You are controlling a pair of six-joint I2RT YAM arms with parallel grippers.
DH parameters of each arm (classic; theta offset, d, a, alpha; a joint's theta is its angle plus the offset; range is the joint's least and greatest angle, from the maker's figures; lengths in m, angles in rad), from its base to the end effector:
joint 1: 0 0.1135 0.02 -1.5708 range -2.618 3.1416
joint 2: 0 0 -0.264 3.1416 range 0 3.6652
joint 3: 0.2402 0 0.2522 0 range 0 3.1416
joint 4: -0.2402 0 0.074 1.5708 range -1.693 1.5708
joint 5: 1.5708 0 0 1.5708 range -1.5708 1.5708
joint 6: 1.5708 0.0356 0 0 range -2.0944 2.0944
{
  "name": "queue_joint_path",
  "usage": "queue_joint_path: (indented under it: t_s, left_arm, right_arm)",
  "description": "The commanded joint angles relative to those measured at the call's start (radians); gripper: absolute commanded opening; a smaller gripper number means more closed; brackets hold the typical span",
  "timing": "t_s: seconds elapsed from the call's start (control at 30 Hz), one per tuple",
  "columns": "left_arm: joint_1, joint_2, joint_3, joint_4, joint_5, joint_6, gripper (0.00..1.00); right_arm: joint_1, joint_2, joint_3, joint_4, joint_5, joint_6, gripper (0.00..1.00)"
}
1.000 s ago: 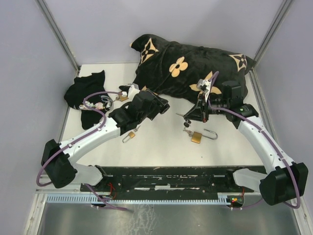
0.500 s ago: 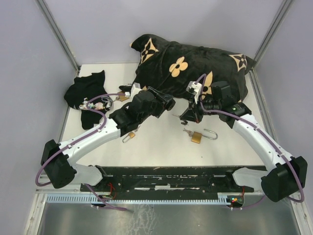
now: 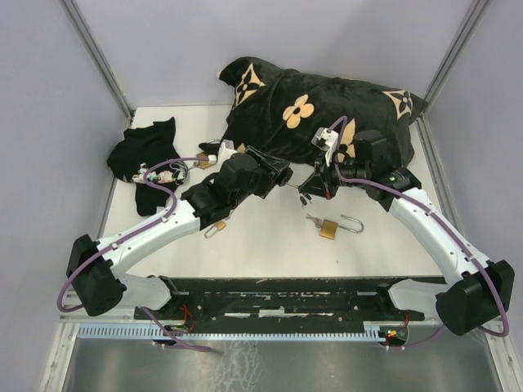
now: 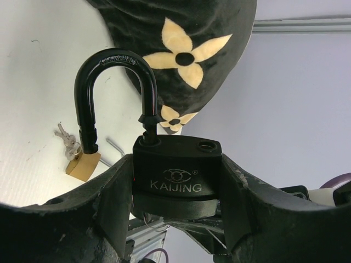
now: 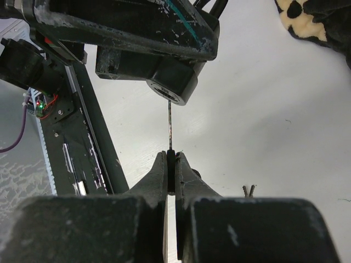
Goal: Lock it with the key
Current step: Lock the lock.
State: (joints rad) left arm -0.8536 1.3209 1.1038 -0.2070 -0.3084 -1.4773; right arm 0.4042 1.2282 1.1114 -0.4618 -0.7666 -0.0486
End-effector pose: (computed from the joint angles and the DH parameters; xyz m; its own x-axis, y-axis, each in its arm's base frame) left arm 0.2087 -0.2229 0.3307 -0.5592 -0.8022 -0.2095 -0.2192 0.3867 -0.8958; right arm 0.2340 0.1269 0.3387 -0.4625 -0.2359 -0.8547 -0.8407 0.4229 0.3382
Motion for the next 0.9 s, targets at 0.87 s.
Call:
queue_joint_path:
  t_s: [0.87]
  left_arm:
    - [-0.027,-0.046,0.005,0.080,-0.061,-0.089,0.03]
  right_arm:
    - [0.005,-0.021,0.080,0.033,0.005,0.046,0.02]
